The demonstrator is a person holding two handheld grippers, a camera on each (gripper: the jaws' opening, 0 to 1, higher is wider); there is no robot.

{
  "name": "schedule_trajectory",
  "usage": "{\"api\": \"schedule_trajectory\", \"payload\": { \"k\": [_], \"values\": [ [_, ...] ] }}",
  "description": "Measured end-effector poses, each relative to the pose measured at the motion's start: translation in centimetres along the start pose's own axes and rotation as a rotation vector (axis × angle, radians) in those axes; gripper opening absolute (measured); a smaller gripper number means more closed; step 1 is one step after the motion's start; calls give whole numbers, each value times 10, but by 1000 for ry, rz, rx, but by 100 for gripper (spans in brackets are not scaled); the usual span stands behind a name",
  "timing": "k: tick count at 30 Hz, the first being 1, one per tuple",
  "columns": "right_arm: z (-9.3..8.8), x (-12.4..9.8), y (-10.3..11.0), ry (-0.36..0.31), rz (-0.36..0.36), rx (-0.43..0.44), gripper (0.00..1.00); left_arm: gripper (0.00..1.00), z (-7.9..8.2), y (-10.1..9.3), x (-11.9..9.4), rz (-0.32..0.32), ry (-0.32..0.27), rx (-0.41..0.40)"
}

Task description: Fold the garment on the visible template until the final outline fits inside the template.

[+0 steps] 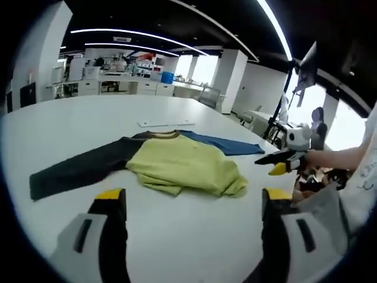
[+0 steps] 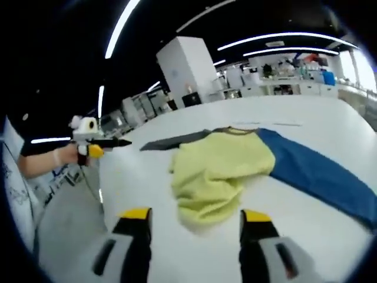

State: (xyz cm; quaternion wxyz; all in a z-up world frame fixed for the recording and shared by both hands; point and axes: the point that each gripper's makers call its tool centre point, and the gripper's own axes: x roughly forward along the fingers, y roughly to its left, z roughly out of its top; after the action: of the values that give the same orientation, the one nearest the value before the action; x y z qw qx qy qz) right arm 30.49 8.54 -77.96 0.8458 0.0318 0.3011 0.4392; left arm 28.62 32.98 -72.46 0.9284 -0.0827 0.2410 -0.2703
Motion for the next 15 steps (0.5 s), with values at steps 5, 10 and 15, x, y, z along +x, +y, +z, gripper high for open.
{"api": "schedule_trajectory", "payload": {
  "k": [5, 10, 15],
  "values": [
    [-11, 14, -3, 56, -19, -19, 40, 92, -10, -2, -2, -2, -1, -30],
    [-15, 30, -5, 93, -22, 7, 27, 91, -14, -11, -5, -3, -16, -60],
    [-21, 47, -10, 133, -16, 29, 23, 90, -15, -10, -6, 1, -21, -77]
  ]
}}
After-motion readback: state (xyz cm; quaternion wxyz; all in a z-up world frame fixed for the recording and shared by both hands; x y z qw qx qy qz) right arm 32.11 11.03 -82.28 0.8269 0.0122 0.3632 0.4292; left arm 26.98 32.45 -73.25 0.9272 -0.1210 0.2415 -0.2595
